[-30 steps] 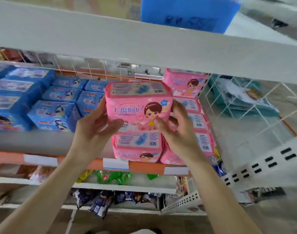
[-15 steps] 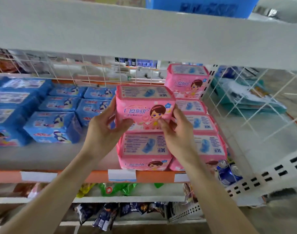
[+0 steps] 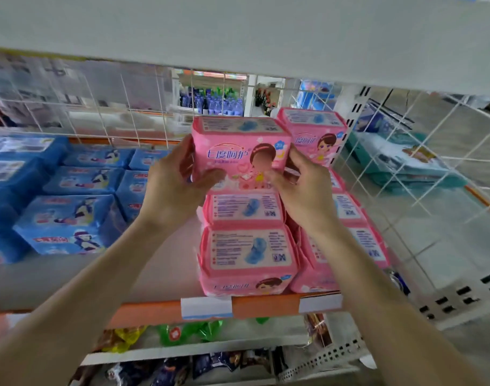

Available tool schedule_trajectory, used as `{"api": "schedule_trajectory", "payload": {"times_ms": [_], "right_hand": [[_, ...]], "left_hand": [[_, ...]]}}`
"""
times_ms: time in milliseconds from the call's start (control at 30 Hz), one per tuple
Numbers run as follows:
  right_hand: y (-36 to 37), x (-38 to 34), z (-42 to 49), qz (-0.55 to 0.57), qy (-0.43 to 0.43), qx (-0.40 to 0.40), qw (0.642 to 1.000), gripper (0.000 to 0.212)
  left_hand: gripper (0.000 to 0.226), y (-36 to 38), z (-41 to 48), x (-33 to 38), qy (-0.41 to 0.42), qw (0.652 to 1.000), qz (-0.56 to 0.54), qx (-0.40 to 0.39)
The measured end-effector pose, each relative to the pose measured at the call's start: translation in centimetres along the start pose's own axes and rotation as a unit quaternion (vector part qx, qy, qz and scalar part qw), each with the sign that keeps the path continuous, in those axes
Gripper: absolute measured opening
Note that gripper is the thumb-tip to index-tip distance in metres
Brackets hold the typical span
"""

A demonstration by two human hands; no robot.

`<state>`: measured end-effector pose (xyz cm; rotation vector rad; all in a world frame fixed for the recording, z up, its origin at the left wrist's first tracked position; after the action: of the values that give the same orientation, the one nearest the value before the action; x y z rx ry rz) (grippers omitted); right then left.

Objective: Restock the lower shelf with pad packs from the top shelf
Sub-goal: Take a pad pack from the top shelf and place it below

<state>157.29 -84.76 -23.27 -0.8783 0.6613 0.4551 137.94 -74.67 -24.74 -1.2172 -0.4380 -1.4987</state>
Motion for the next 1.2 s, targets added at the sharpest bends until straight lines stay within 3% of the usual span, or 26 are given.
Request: {"api": "schedule_trajectory", "payload": {"times_ms": [200, 467, 967, 1033, 1133, 1200], "right_hand": [[1.0, 0.6, 3.2, -0.049, 0.010, 0.006, 0.999, 0.045], [1.8, 2.1, 5.3, -0.117, 0.036, 0.008, 0.992, 0.021], [1.9, 3.9, 6.8, -0.207, 0.066, 0.036, 0.976, 0.029], [0.9, 4.1, 6.6, -0.190, 0.073, 0.059, 0.977, 0.030], [-1.9, 4.8, 5.7, -0.195, 0.070, 0.158, 0.965, 0.035], [-3.4, 5.7, 5.3, -0.223, 0.100, 0.200, 0.949, 0.059]], "left_hand": [[0.039, 0.9, 2.6, -1.0, 0.007, 0.999, 0.033, 0.019], [0.048, 1.8, 5.1, -2.6, -0.016, 0.999, 0.033, 0.014], [0.051, 2.6, 7.2, -4.2, -0.052, 0.996, 0.066, 0.011], [0.052, 2.8, 7.3, -4.5, -0.060, 0.996, 0.060, 0.003], [0.061, 3.0, 7.1, -4.7, -0.067, 0.996, 0.065, -0.005], [0.084, 3.0, 6.8, -4.3, -0.057, 0.994, 0.092, 0.015]]}}
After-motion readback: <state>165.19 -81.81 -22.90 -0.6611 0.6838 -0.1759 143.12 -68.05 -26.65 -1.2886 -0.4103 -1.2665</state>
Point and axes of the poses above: each hand's wrist, its own z-axis towards the middle knuckle, its own y-axis out of the palm, x = y × z, the point moved 6 cm from there along z, towards the middle knuckle, and after that the axes turned 4 degrees about -x, right-handed, at the moved point
